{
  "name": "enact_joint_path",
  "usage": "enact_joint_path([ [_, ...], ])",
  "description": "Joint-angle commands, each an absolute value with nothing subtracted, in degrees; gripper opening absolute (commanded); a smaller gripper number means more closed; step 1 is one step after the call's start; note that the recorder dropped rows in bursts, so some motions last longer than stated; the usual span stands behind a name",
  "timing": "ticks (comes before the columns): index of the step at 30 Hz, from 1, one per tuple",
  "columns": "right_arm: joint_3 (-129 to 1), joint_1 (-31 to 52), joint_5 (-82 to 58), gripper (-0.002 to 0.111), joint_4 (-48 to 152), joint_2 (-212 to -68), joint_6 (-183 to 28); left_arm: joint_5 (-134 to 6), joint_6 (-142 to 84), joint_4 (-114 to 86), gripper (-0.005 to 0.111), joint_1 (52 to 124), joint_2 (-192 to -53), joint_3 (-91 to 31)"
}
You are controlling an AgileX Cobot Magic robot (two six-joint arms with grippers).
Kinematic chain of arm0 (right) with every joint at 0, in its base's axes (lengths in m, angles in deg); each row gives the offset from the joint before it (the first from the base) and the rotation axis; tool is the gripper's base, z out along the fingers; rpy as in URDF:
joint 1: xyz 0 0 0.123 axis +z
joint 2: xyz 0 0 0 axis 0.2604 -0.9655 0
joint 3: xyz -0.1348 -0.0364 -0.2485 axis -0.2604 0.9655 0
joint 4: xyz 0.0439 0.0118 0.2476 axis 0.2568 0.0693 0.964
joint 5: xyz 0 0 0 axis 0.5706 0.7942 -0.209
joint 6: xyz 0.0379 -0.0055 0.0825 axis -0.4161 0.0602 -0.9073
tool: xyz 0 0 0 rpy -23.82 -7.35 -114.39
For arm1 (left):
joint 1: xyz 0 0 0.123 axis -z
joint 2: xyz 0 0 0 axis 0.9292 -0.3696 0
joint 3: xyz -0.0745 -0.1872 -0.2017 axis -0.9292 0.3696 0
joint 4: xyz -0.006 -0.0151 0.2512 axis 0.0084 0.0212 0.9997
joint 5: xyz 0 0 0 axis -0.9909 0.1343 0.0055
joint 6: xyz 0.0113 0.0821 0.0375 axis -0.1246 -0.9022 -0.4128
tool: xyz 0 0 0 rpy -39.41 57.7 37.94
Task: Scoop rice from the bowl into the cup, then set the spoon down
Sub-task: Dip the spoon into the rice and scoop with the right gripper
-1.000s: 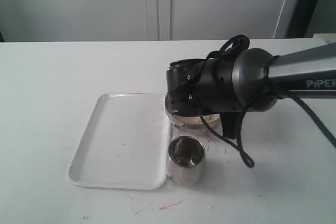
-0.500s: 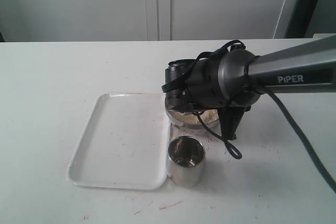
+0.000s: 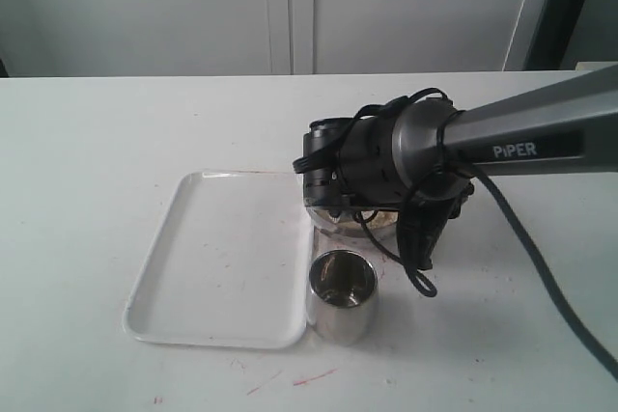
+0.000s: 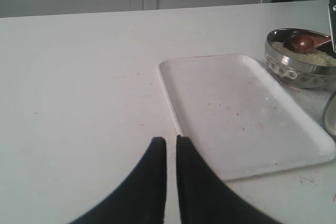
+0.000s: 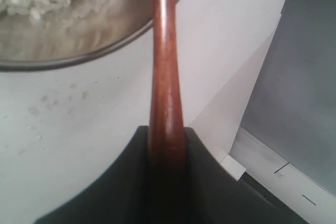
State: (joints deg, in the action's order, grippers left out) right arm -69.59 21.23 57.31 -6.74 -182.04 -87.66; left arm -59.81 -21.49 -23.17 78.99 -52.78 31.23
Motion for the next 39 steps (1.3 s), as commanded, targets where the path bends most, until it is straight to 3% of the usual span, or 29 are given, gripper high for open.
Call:
enact_joint_path([
  [1,-70.7,20.9,57.7,0.000,-3.7,-182.0,-86.0,-60.0,-21.2,-23.8,0.014,79.1,-52.8,30.9],
  [19,-80.4,20.7,57.7,0.000,15.4,-181.6,-77.6,-60.0,-21.2,-23.8,0.014,79.1,-52.8,30.9],
  [39,-80.3,12.2,57.7,0.000,29.5,-171.7,-69.7,-60.0,-21.2,-23.8,0.014,79.1,-52.8,30.9],
])
